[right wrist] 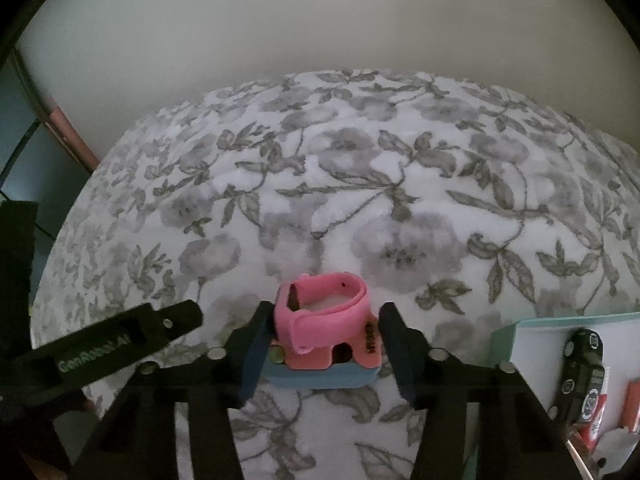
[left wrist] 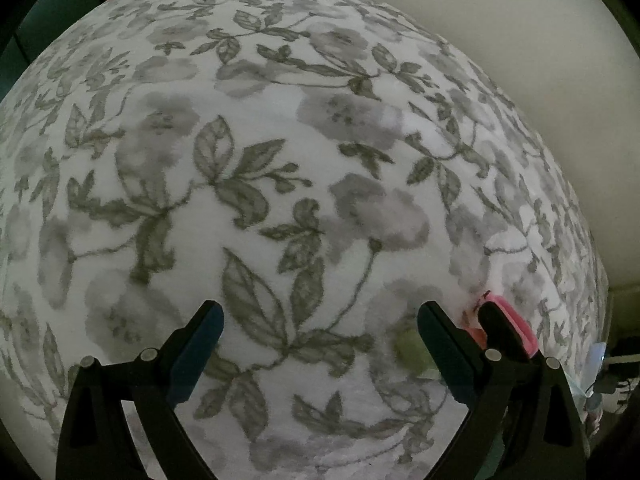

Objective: Organize rigid objects
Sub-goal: 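Grasp the pink watch band off the toy block with the right gripper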

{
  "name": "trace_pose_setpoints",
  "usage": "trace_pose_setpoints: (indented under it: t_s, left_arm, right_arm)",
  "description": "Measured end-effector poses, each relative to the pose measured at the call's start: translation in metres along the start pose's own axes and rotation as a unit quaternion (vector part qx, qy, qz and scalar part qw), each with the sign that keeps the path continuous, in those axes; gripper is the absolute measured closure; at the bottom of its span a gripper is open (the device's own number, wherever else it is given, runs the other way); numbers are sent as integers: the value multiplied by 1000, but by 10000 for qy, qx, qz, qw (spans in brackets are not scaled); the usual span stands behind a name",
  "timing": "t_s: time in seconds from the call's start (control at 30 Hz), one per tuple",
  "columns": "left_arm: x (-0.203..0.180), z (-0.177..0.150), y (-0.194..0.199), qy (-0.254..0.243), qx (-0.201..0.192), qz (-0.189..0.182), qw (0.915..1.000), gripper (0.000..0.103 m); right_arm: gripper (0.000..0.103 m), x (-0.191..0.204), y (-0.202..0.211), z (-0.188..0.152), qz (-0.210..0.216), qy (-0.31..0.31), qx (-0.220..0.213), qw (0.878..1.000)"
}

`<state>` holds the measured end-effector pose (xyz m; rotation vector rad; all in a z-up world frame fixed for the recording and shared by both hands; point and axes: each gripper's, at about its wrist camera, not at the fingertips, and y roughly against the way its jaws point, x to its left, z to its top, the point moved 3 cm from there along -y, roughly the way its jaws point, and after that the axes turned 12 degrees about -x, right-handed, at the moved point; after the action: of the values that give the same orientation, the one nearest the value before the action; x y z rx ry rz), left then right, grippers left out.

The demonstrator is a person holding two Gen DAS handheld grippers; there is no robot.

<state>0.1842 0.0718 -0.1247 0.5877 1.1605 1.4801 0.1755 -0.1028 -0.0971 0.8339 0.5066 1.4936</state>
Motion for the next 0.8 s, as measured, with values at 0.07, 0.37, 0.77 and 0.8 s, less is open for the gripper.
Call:
trace_pose_setpoints:
  t_s: [0.07,0.37,0.77,0.8]
  left_arm:
    - [-4,-1,-2,-7,12,-32,10000,5]
    - [-25,-1,0,-115,-1,-260,9996,5]
    - [-83,-22,-7,-871,133,-739,9934,5]
    - [-86,-24,-7,-926,125,-745,9928,5]
  right_arm:
    - [52,0,0,-1,65,-35,25,10000]
    - [52,-17,15,10,103,-245,-156,9995]
    - [52,-74,47,27,-151,-768,-505,9956]
    - [52,-76,48,28,-151,-781,-509,9955]
